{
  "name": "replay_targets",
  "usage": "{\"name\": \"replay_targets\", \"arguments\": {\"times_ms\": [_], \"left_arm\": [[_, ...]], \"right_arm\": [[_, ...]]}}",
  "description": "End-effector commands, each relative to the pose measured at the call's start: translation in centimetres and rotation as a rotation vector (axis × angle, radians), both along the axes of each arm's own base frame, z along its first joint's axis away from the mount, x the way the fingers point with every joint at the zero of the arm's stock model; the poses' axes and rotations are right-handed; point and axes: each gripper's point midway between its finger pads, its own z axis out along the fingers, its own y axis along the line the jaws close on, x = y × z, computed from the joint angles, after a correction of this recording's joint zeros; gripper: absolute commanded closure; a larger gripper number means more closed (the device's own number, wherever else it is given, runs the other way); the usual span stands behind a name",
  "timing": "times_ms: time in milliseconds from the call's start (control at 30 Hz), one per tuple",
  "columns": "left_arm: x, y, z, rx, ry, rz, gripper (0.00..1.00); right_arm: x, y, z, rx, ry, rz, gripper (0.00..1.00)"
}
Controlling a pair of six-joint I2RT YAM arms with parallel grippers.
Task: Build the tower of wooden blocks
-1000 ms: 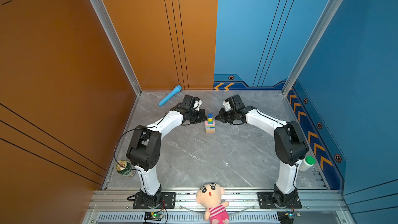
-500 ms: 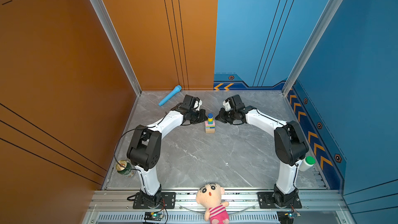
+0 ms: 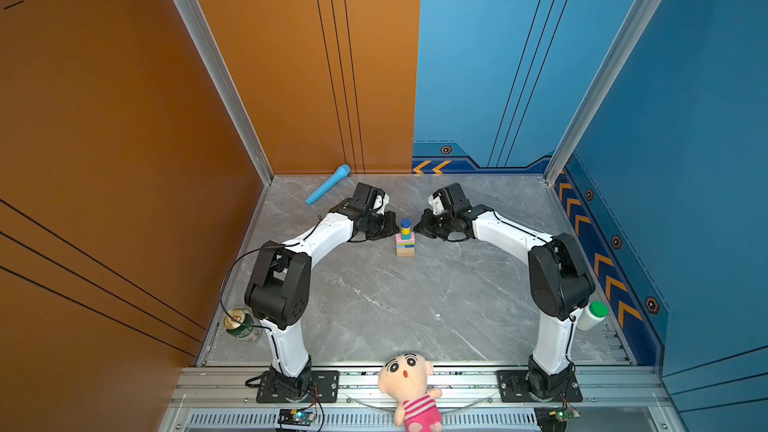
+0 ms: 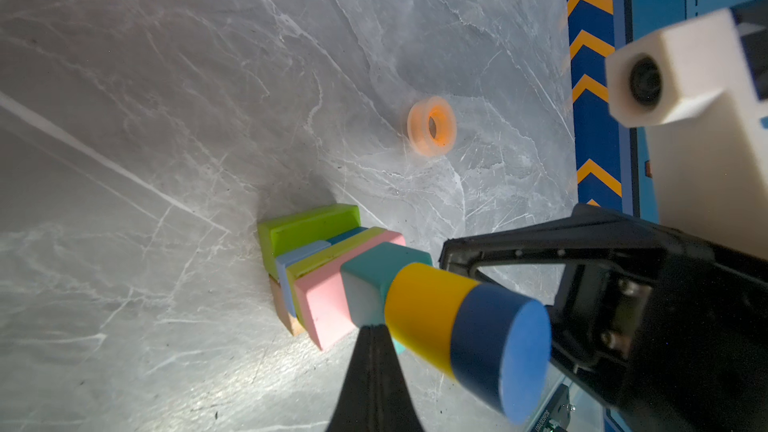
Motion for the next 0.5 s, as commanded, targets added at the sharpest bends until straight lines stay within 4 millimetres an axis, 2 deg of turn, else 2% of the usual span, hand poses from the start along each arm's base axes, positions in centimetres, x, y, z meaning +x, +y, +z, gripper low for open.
{"name": "replay_targets", "arguments": {"times_ms": [0,467], "left_arm": [[0.0,0.8,0.6,0.031,-0.015,0.003,1.0],[-2.2,3.3,-0.7,0.103,0.032,0.036,1.0]], "right_arm": [[-0.3,0.4,-0.2,0.016,0.013,0.001,1.0],[-0.6,-1.5,-0.2,-0.003,0.012,-0.033,1.0]]}}
